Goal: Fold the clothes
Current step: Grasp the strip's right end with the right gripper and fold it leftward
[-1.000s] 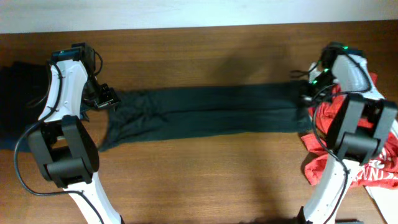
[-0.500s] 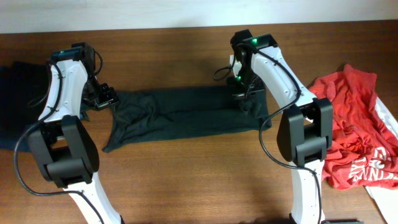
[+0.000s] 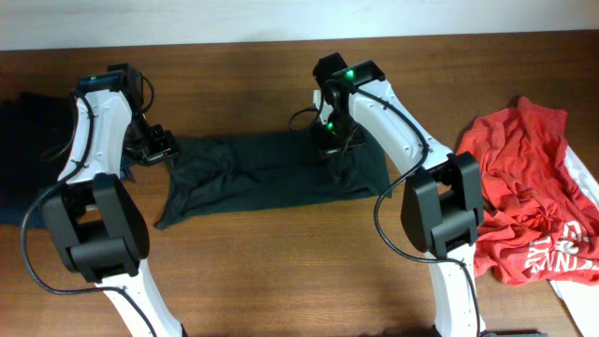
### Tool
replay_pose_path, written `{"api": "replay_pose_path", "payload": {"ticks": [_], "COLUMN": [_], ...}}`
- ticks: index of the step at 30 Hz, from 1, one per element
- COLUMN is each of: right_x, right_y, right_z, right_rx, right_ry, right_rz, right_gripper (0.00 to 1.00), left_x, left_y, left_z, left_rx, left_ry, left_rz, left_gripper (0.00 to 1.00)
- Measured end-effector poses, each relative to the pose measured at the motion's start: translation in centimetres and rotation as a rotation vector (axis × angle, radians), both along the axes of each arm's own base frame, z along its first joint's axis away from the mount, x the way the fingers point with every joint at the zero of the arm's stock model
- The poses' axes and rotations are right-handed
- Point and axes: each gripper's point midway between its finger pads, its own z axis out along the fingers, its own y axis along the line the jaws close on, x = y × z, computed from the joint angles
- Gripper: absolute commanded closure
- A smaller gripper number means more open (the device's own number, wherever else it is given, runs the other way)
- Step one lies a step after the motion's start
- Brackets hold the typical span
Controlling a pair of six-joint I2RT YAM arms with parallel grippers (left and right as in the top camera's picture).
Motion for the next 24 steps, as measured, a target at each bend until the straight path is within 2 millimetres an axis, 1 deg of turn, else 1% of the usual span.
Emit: {"api": "replay_pose_path", "payload": {"ticks": [1, 2, 3, 5, 6, 7, 8, 9, 10, 11, 12, 14, 15, 16, 17, 19, 20, 21, 22, 23, 24], "right_x": [0.1, 0.0, 0.0, -0.3, -0.4, -0.3, -0.3, -0.3, -0.1, 0.3, 0.8, 1.6, 1.6, 1.6, 1.8, 1.8, 1.8, 1.8, 1.8, 1.9, 1.9], "right_y": [0.2, 0.4, 1.2, 3.2, 3.6, 3.5, 2.9, 2.2, 0.8, -1.1, -3.7, -9.6, -10.9, -13.0, -13.9, -14.0, -14.0, -14.0, -14.0, -14.0, -14.0], "right_z": [0.0, 0.1, 0.3, 1.0, 1.1, 1.1, 0.9, 0.7, 0.4, 0.2, 0.0, 0.2, 0.3, 0.5, 0.5, 0.5, 0.5, 0.5, 0.5, 0.5, 0.5], "right_rx": [0.007, 0.017, 0.069, 0.191, 0.216, 0.213, 0.183, 0.150, 0.095, 0.039, -0.029, -0.141, -0.157, -0.177, -0.188, -0.191, -0.191, -0.190, -0.190, -0.190, -0.190], "right_ry": [-0.002, 0.000, 0.004, 0.003, -0.002, -0.007, -0.006, -0.001, 0.002, 0.008, 0.015, 0.030, 0.039, 0.054, 0.052, 0.051, 0.051, 0.049, 0.049, 0.049, 0.049], "right_rz": [-0.006, -0.006, 0.017, 0.107, 0.129, 0.138, 0.135, 0.124, 0.086, 0.036, -0.038, -0.184, -0.212, -0.265, -0.285, -0.286, -0.287, -0.287, -0.287, -0.287, -0.287], "right_gripper": [0.71, 0.62, 0.55, 0.51, 0.51, 0.51, 0.52, 0.54, 0.54, 0.54, 0.53, 0.53, 0.53, 0.52, 0.52, 0.51, 0.50, 0.50, 0.50, 0.50, 0.50], "left_x": [0.0, 0.0, 0.0, 0.0, 0.1, 0.1, 0.1, 0.1, 0.1, 0.1, 0.1, 0.2, 0.3, 0.7, 1.3, 1.4, 1.1, 0.9, 0.6, 0.8, 0.8], "left_y": [0.0, 0.0, 0.0, 0.0, 0.0, 0.0, 0.0, 0.0, 0.0, 0.0, 0.0, -0.4, -0.8, -1.5, -2.5, -3.5, -3.8, -4.1, -4.2, -4.3, -4.5], "left_z": [0.0, 0.0, 0.0, 0.0, 0.0, 0.0, 0.0, 0.0, 0.0, 0.0, 0.0, 0.0, -0.1, -0.2, -0.8, -3.2, -5.0, -6.2, -6.7, -6.6, -6.6], "left_rx": [0.000, 0.000, 0.000, 0.000, 0.001, 0.001, 0.001, 0.001, 0.001, 0.001, -0.001, -0.032, -0.063, -0.105, -0.176, -0.246, -0.280, -0.305, -0.313, -0.322, -0.326], "left_ry": [0.000, 0.000, 0.000, -0.001, -0.004, -0.004, -0.004, -0.004, -0.004, -0.004, -0.003, -0.002, -0.008, -0.025, -0.043, -0.013, 0.024, 0.051, 0.067, 0.060, 0.057], "left_rz": [0.000, 0.000, 0.000, 0.000, 0.000, 0.000, 0.000, 0.000, 0.000, -0.001, -0.016, -0.097, -0.152, -0.209, -0.297, -0.341, -0.349, -0.349, -0.346, -0.351, -0.355], "left_gripper": [0.15, 0.15, 0.15, 0.15, 0.15, 0.14, 0.09, 0.07, 0.02, 0.01, 0.01, 0.01, 0.01, 0.01, 0.01, 0.05, 0.06, 0.11, 0.20, 0.35, 0.68]}}
